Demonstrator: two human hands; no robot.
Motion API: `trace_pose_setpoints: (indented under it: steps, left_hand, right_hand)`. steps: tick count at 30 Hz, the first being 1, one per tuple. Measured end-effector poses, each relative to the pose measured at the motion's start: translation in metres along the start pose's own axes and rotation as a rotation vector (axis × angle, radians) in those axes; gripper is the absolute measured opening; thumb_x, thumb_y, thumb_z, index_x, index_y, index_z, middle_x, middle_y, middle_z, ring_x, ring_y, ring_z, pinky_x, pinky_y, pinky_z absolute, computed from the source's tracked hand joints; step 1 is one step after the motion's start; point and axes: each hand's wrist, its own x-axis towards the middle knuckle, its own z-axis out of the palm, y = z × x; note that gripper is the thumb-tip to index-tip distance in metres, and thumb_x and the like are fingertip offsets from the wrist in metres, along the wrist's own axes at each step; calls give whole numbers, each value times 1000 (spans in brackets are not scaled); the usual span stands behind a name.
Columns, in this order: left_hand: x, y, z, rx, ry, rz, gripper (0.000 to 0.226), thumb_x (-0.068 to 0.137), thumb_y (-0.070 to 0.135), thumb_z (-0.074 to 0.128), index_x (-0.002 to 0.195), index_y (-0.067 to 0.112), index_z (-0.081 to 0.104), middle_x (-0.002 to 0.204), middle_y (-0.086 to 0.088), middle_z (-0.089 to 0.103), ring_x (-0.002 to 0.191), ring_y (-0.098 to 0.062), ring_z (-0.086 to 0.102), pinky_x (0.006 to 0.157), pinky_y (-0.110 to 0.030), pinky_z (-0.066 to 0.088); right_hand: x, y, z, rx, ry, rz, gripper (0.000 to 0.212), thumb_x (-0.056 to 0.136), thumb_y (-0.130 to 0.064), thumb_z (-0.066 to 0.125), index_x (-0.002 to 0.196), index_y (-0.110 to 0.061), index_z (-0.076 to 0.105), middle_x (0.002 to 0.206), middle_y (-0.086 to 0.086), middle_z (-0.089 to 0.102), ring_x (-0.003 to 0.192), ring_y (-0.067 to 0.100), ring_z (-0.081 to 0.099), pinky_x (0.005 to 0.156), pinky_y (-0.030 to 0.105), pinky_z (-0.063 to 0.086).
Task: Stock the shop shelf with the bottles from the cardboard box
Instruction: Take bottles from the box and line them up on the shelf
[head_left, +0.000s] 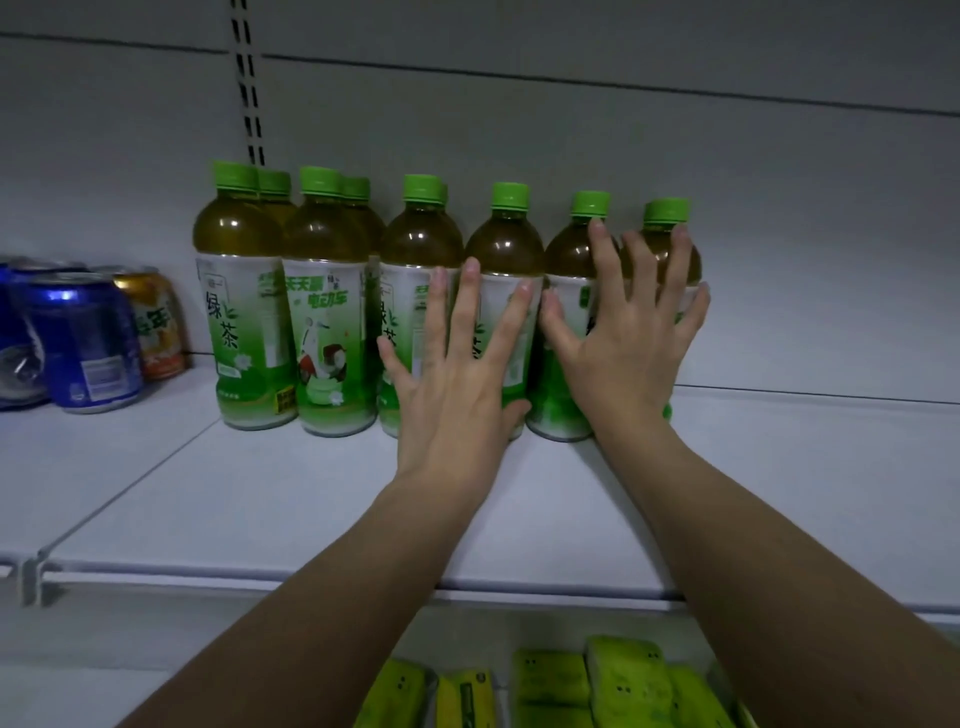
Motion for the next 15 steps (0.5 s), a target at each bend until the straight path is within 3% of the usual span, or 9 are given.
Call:
trace_pose_setpoints:
  steps: [12,15]
  left_hand:
    - [0,-3,-3,-11,4,-21,117,75,49,71,145,42,-23,158,5,-25,145,-19,-25,110,-66,6]
    - [3,-8,-1,-29,-11,-79,122,76,48,70,142,39,-31,159,6,-23,143,-16,-30,112,-62,3]
  right_hand:
    - [2,-3,-12,90,-22,42,63,88,-56,48,144,-30,38,151,5,39,147,29,19,112,65,22]
    - [6,-11,-25,190,53,78,56,88,-48,52,138,-28,40,149,7,38,142,26,28,112,62,25]
